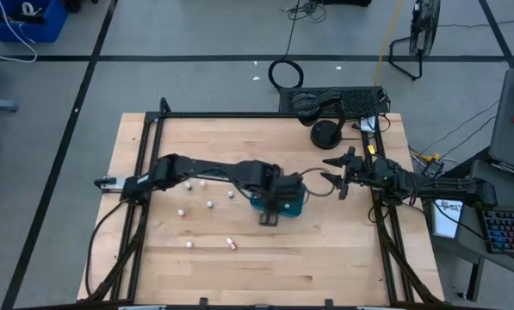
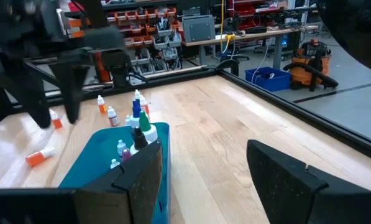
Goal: Pick & Place food coloring
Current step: Put the small purple food coloring bottle into the blue container
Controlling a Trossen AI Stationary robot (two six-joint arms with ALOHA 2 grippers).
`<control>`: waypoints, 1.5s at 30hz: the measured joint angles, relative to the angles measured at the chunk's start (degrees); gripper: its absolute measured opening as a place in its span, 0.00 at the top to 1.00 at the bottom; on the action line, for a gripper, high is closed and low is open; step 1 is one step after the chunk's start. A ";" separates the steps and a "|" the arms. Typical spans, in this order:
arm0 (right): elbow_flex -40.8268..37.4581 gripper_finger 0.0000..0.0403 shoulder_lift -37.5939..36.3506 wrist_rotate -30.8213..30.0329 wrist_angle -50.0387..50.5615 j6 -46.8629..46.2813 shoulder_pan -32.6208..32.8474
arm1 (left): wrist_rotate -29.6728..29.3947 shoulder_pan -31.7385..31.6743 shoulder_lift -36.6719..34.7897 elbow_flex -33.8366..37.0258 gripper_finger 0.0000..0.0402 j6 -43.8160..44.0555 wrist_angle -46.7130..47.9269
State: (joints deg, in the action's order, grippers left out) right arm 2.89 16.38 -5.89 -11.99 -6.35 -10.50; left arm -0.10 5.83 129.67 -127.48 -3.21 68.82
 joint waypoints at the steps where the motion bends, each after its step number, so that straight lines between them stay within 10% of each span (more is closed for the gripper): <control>1: 0.00 0.44 0.00 0.00 0.00 0.00 -0.02 | 1.03 0.61 -0.38 0.07 0.64 0.86 2.99; 18: -0.02 0.44 0.00 0.00 -0.04 -0.02 0.00 | -6.21 10.79 -4.74 2.33 0.64 13.46 18.03; 32: -0.01 0.44 0.28 0.00 0.05 -0.02 0.00 | -5.95 -0.51 -37.11 47.93 0.64 20.16 -12.65; 45: -0.02 0.44 0.33 0.00 0.04 -0.02 0.00 | -1.67 -6.56 -36.59 63.05 0.64 17.60 -27.47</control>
State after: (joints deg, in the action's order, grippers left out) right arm 2.88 16.71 -5.89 -11.95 -6.37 -10.50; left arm -1.77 -0.74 93.07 -64.43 14.39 41.35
